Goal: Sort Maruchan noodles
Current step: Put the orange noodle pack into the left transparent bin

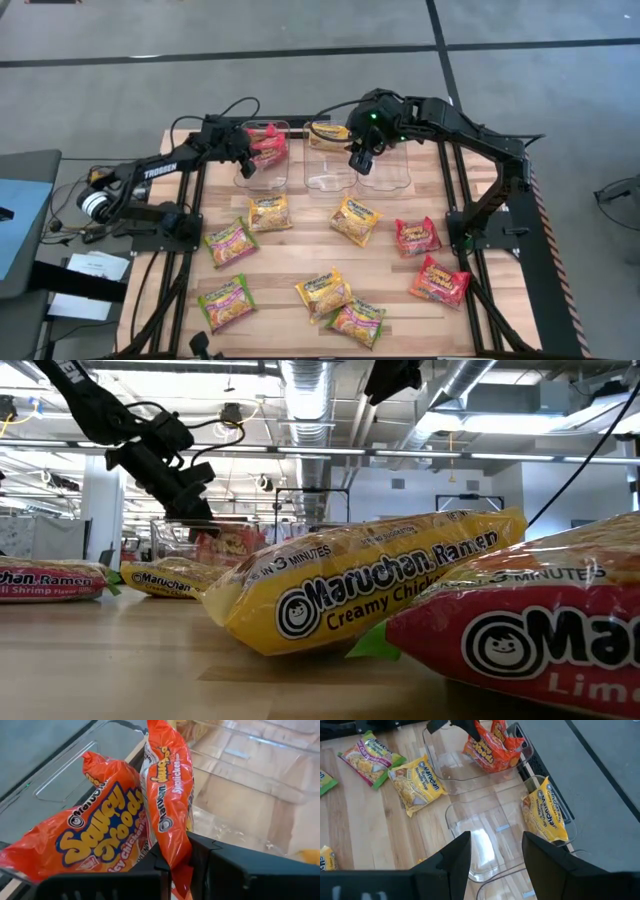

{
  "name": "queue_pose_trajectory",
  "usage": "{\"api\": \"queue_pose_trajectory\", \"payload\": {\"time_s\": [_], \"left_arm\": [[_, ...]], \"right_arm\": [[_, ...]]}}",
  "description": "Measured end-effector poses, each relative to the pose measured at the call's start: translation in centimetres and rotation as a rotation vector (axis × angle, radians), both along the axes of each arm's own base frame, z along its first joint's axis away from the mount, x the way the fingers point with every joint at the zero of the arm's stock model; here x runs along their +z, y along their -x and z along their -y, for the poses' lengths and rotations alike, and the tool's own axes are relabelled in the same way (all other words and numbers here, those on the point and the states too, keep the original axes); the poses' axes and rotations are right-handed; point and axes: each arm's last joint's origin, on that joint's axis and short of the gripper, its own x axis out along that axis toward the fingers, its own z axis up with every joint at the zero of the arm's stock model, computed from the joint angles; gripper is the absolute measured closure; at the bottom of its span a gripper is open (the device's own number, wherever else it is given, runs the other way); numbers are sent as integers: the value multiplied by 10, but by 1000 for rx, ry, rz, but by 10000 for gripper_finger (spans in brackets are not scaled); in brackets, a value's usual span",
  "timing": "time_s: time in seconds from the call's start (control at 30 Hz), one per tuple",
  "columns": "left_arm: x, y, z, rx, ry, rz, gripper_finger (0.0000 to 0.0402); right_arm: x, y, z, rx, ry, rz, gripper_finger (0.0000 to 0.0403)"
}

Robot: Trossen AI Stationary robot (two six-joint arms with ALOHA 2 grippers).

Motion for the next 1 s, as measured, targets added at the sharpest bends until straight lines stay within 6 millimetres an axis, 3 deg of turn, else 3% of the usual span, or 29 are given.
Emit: {"api": "queue_pose_trajectory", "payload": {"time_s": [0.53, 0.8, 1.0], "left_arm": [[-6, 1, -6, 89, -52, -88, 355], [-6, 1, -6, 114, -22, -76, 294], [11, -4, -13, 142, -22, -33, 246]], "right_arm": [[0, 0, -1, -19, -21, 10, 204], [0, 0, -1, -20, -23, 10, 204], [0, 0, -1, -20, -24, 10, 204]]}}
